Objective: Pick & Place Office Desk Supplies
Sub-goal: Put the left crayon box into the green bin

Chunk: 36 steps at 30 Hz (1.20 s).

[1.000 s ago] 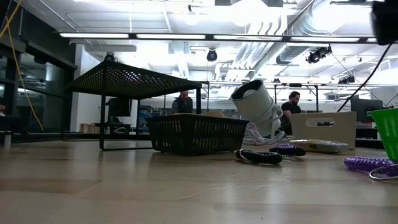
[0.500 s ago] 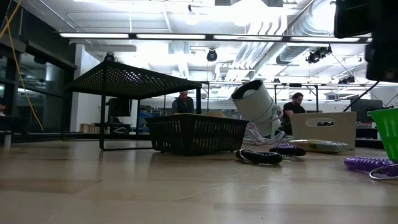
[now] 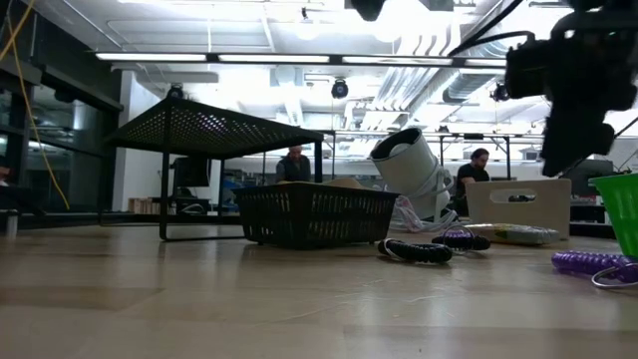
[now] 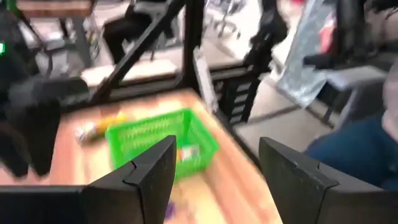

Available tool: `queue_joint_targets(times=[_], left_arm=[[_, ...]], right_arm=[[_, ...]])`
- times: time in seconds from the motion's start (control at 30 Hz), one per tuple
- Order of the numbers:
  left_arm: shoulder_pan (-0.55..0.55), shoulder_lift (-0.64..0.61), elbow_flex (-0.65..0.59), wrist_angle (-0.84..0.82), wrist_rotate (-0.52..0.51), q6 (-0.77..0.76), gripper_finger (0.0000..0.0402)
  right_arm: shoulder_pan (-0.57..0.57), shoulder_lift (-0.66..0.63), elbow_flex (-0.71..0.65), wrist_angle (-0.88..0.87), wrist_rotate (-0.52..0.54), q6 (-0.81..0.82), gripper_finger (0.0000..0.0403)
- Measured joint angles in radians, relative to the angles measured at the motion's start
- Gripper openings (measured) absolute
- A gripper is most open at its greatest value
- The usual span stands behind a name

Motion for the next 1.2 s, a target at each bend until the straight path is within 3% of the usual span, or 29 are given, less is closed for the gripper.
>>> queue_joint_targets(times=[0.23,0.43,0.87,1.2], left_arm=[[0.004,-0.059,0.0,-0.278,-0.018,0.006,0.0223],[0.01,-0.085,0.0,-0.439,-0.018,-0.025,0.0223],[0.01,-0.083,0.0,-0.442,-0.025,-0.071,0.0223],[0.01,-0.083,0.0,-0.442,-0.025,-0.041,0.0223]], right_arm=[[-0.098,0.0,0.0,-0.001,-0.088,-0.126,0.0149],[-0.175,0.027,0.0,-0.017,-0.056,-0.231,0.0149],[-0.264,0.255,0.02,-0.076,-0.06,-0.205,0.0149],[-0.264,0.294,0.07,-0.076,-0.061,-0.204,0.0149]])
